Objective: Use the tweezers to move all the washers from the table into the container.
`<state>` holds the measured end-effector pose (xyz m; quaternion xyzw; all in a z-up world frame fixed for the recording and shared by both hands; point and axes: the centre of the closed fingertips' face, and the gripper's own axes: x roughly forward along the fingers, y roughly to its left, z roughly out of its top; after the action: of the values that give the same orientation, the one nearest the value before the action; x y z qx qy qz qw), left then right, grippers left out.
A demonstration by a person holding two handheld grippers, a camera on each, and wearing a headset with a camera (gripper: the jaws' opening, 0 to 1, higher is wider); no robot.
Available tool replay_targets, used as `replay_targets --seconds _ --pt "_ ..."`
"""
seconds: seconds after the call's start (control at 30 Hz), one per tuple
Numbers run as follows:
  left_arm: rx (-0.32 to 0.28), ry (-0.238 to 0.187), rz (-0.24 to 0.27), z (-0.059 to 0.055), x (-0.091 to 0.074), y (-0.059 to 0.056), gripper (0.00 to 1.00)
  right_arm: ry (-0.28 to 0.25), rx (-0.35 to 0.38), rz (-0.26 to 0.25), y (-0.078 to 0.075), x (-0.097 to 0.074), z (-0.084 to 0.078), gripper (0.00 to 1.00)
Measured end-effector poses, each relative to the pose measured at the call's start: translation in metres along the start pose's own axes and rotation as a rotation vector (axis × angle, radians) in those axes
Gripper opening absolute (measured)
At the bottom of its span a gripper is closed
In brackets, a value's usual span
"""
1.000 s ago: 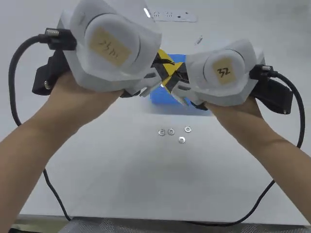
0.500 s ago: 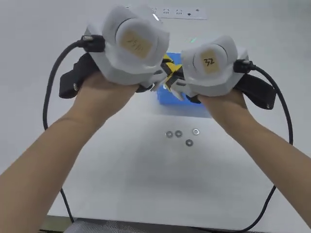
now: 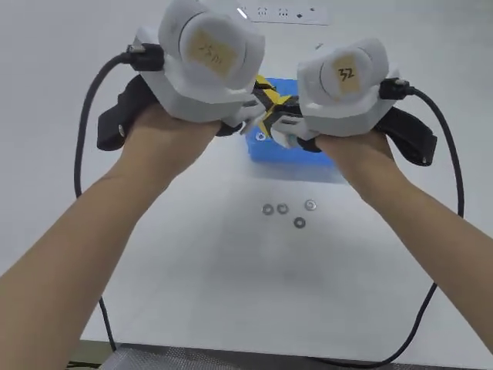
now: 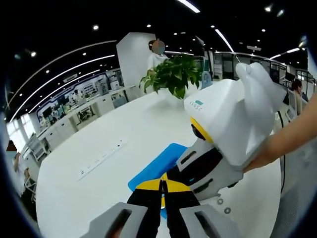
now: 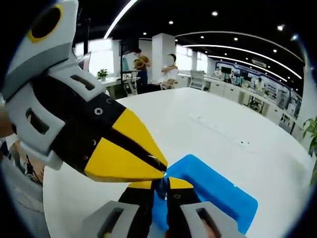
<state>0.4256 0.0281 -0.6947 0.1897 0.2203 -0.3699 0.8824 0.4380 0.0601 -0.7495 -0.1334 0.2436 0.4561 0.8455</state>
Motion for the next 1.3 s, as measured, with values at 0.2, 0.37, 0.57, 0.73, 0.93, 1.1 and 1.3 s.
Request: replay_targets --seconds 0.2,0.37,0.57,0.73,0.93,1.1,1.3 --pt "0.136 -0.054 -0.06 0.021 -0.027 -0.018 0.0 -0.08 -0.061 -0.005 0.013 -0.035 0.021 0.07" --pt "0.196 -0.062 -0.094 0.025 -0.044 -0.031 0.0 -0.124 -0.045 0.027 0.029 -0.055 0.028 0.1" --pt "0.235 -0.058 -0.131 0.021 -0.056 -0.048 0.0 -0.134 -0.003 0.068 0.047 -0.067 0.02 0.09" --pt "0.253 -0.023 -0.176 0.004 -0.057 -0.064 0.0 -0.11 0.027 0.097 0.064 -0.067 0.001 0.09" --pt "0.222 0.018 -0.206 -0.019 -0.058 -0.08 0.0 -0.06 0.037 0.122 0.081 -0.061 -0.023 0.08" --pt "0.191 0.036 -0.217 -0.028 -0.056 -0.085 0.0 -0.04 0.084 0.142 0.084 -0.058 -0.034 0.08" --pt "0.159 0.051 -0.224 -0.035 -0.053 -0.088 0.0 -0.018 0.123 0.157 0.087 -0.055 -0.043 0.09"
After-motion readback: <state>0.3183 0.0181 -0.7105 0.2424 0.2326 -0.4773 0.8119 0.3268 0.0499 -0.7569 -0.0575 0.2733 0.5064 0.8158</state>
